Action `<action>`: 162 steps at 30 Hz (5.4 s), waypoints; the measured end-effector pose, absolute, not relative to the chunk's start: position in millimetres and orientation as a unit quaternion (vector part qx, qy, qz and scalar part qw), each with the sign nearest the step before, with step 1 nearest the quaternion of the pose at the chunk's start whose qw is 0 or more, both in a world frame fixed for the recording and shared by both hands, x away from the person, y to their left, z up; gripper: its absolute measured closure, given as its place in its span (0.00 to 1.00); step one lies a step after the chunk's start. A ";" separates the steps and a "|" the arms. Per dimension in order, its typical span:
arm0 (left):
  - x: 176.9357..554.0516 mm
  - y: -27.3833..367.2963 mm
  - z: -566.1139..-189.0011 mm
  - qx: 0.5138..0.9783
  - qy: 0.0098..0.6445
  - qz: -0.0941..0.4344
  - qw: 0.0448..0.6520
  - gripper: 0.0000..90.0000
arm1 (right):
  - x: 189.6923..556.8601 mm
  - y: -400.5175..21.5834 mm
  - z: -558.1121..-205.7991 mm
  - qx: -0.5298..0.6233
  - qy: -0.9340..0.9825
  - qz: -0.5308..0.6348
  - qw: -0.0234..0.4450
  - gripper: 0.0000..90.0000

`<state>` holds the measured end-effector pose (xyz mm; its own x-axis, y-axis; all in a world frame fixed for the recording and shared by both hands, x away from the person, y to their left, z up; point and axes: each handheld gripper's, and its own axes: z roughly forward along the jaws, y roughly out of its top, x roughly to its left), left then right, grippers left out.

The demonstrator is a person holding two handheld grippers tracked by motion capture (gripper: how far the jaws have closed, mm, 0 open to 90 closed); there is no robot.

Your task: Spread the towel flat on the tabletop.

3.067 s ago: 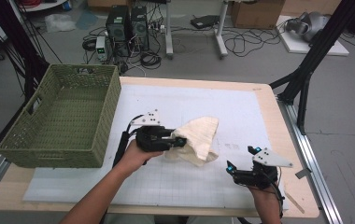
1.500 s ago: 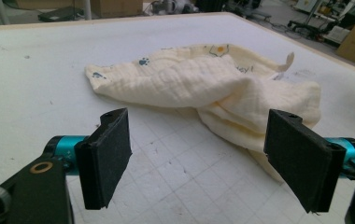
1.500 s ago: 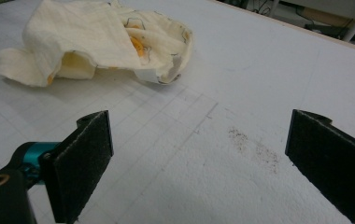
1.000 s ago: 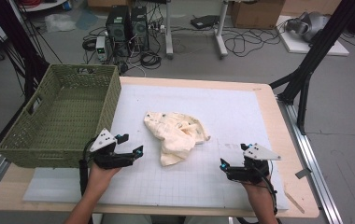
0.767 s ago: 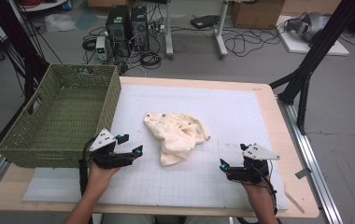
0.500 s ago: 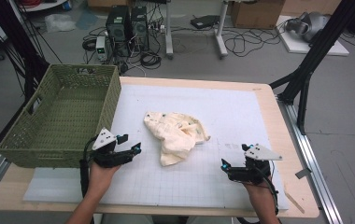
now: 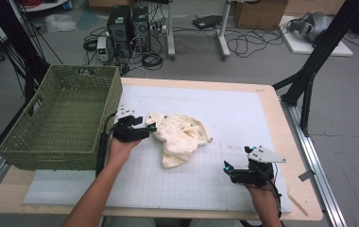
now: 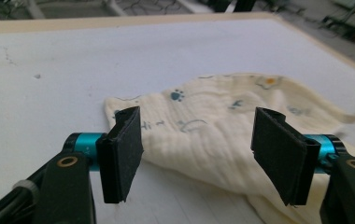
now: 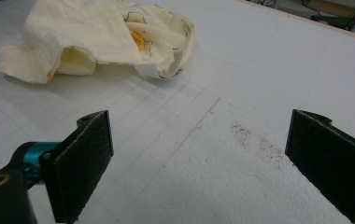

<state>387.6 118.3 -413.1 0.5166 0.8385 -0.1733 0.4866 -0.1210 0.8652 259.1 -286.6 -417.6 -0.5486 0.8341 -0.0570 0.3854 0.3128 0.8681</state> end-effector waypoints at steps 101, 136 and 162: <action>321.3 148.9 -434.0 0.723 0.413 0.168 0.528 0.40 | 378.9 -265.6 -410.8 0.483 0.749 0.350 0.290 0.62; 363.9 -41.7 -423.3 0.834 0.291 0.108 0.457 0.38 | 302.0 -317.1 -431.3 0.457 0.756 0.386 0.264 0.42; 366.1 -1.1 -416.2 0.763 0.330 0.081 0.550 0.86 | 299.6 -320.4 -431.6 0.464 0.749 0.395 0.260 0.42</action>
